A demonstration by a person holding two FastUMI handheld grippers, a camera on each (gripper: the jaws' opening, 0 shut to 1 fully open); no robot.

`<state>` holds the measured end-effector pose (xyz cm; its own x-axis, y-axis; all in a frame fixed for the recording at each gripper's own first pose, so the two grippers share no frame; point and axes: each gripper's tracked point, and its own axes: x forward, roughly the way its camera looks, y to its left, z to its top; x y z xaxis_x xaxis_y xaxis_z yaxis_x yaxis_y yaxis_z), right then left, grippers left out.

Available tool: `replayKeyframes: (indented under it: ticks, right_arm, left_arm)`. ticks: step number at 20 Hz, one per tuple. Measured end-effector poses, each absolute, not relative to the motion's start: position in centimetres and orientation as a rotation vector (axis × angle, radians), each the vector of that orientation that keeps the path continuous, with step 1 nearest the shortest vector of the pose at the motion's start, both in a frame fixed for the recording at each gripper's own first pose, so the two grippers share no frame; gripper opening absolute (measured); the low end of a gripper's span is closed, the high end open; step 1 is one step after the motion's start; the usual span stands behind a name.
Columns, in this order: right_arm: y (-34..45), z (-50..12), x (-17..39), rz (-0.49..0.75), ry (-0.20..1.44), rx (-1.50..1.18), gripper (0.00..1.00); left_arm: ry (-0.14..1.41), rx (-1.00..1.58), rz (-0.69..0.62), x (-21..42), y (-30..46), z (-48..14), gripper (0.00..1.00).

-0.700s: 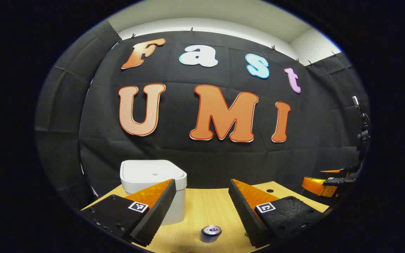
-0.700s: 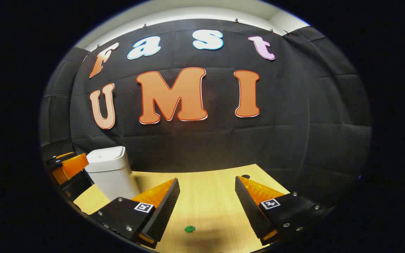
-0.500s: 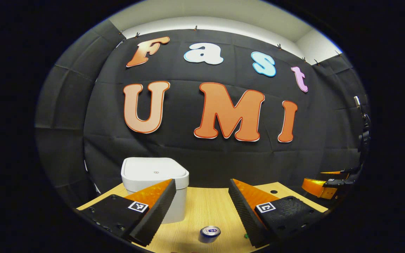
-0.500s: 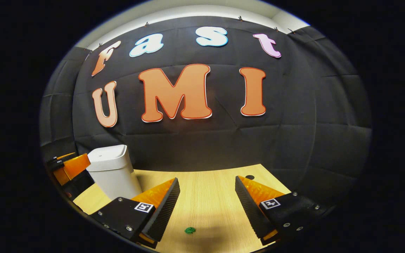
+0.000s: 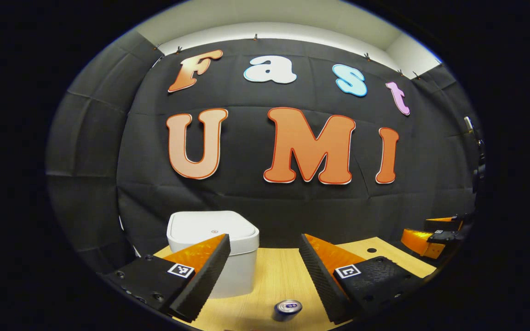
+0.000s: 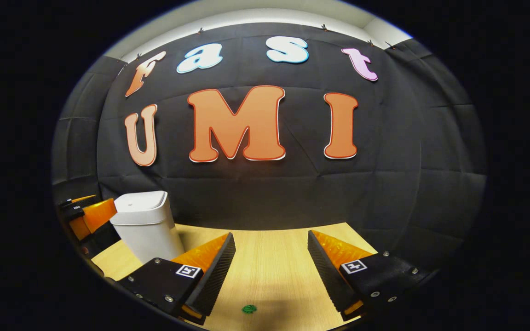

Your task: Press the lid of the desktop garbage bin to open it, pick up the crumpled paper on the desktop and throw it into the bin, then pick up the pop can on the desktop and drop it into the bin, and finally close the garbage bin lid.

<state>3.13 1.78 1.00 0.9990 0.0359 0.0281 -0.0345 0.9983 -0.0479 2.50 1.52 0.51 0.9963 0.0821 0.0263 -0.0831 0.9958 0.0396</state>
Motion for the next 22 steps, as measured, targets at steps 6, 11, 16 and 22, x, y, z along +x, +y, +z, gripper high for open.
replayKeyframes:
  ticks: [6, 11, 16, 22]
  right_arm:
    - [2.8, 1.1, 2.6, 0.028, -0.035, -0.058, 0.95]
    - [3.5, 1.0, 2.8, 0.04, -0.029, -0.053, 0.94]
    - [3.5, 0.8, 3.1, 0.039, -0.019, -0.05, 0.94]
    - [3.5, 1.5, 2.8, 0.049, -0.037, -0.057, 0.95]
  left_arm:
    - [-0.017, 0.017, 0.09, 2.9, 3.0, 0.0, 0.95]
    - [-0.021, 0.028, 0.106, 2.7, 3.9, 0.1, 0.95]
    - [-0.022, 0.034, 0.1, 3.6, 3.9, 0.3, 0.95]
    - [-0.017, 0.021, 0.076, 4.1, 3.2, -0.1, 0.95]
